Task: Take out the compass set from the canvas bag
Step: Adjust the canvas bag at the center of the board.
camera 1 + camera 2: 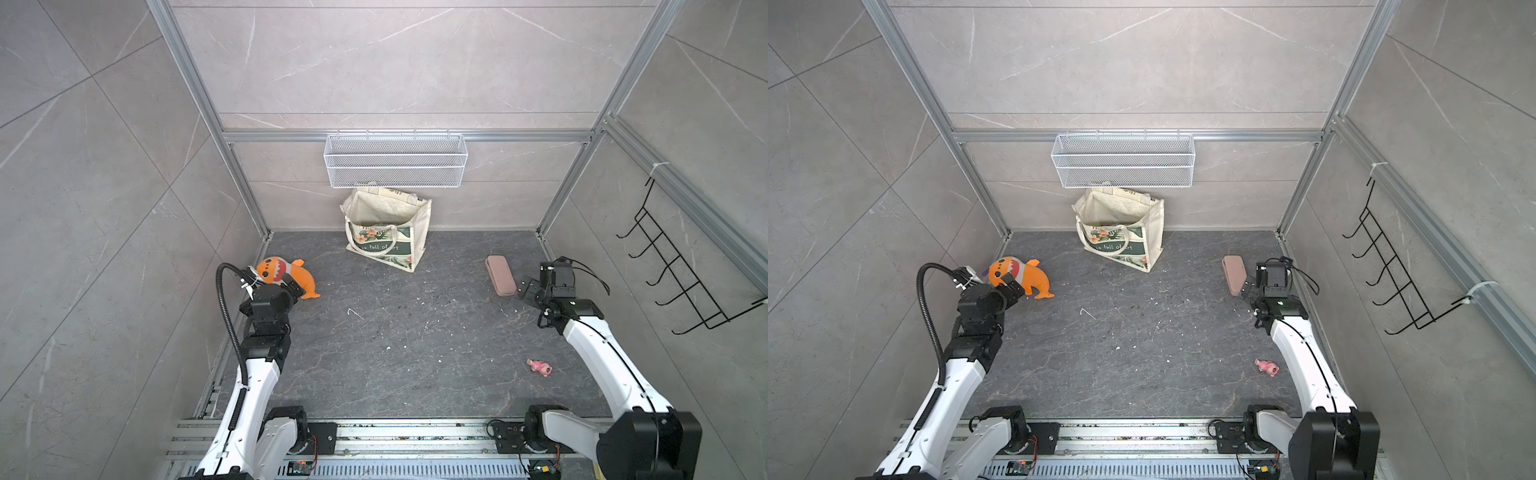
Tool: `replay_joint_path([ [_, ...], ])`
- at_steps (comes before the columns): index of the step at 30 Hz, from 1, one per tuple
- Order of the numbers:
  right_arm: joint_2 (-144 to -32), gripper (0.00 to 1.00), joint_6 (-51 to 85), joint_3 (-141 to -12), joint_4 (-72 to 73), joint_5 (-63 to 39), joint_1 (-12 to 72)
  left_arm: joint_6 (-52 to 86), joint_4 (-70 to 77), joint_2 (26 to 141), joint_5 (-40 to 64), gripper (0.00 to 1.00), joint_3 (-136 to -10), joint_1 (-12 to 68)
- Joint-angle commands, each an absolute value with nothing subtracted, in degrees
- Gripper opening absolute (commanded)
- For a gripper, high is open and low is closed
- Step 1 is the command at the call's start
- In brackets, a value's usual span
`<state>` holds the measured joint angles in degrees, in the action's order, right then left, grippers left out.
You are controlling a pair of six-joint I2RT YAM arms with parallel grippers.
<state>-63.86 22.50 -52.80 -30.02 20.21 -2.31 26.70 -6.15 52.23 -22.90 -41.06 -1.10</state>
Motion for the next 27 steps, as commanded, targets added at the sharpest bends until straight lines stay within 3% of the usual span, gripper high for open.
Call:
replay_joint_path([
  [1,-60.8,0.99,25.4,-53.5,-34.7,20.2,-2.9,32.2,-16.8,56.8,-24.9,1.0,-49.5,-1.4],
  [6,-61.1,0.99,26.9,-57.8,-39.2,19.1,-3.0,32.6,-25.0,64.2,-18.2,0.98,-59.7,-1.4],
  [12,-63.1,0.76,30.4,-64.6,-43.9,0.9,-2.9,48.6,-29.3,70.4,0.6,0.8,-67.7,-1.3],
  [14,-62.8,0.76,32.1,-64.5,-43.5,-2.5,-2.7,56.3,-28.4,72.8,6.8,0.73,-68.9,-1.2],
  [19,-62.0,0.77,34.5,-64.9,-44.1,-5.1,-0.2,71.2,-26.1,80.2,14.5,0.71,-75.1,2.6],
  [27,-63.2,0.77,36.6,-68.6,-48.1,0.1,8.6,87.1,-18.6,92.1,14.6,0.71,-85.1,12.0],
])
